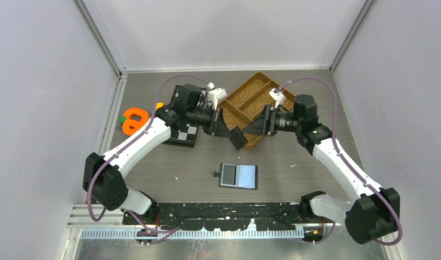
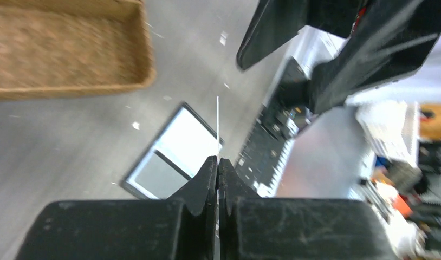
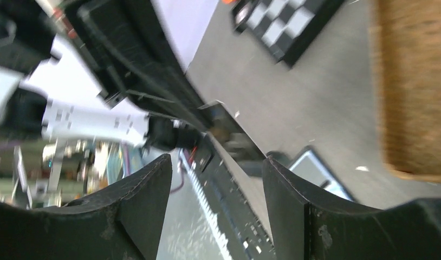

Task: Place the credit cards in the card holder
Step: Pick up the credit card from the storage box.

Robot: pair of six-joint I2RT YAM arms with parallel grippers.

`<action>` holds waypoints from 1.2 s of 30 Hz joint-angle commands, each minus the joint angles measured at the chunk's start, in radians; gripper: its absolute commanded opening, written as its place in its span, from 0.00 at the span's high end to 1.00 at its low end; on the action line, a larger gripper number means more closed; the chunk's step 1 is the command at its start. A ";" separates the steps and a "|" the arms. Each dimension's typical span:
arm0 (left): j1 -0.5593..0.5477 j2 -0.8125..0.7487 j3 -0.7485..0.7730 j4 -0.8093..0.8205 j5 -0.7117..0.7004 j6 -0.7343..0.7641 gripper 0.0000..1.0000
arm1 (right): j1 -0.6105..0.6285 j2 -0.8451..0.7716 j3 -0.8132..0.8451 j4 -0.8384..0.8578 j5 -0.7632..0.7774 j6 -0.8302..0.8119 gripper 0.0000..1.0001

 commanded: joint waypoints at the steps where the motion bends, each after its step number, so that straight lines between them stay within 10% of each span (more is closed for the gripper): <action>1: 0.015 -0.083 -0.059 0.040 0.350 -0.017 1.00 | 0.150 -0.005 0.080 -0.026 -0.071 -0.082 0.33; 12: 0.035 -0.150 -0.128 0.182 0.482 -0.109 1.00 | 0.272 -0.013 0.119 -0.201 0.014 -0.191 0.41; 19: 0.040 -0.155 -0.139 0.192 0.432 -0.119 0.98 | 0.281 -0.042 0.100 -0.134 -0.038 -0.132 0.89; 21: 0.040 -0.159 -0.160 0.238 0.410 -0.156 0.80 | 0.281 -0.062 0.089 -0.105 -0.023 -0.110 0.99; 26: 0.042 -0.182 -0.280 0.536 0.385 -0.347 0.38 | 0.280 -0.168 0.004 0.099 0.098 0.004 0.99; 36: 0.029 -0.152 -0.450 1.063 0.373 -0.712 0.50 | 0.281 -0.201 -0.042 0.254 0.160 0.087 1.00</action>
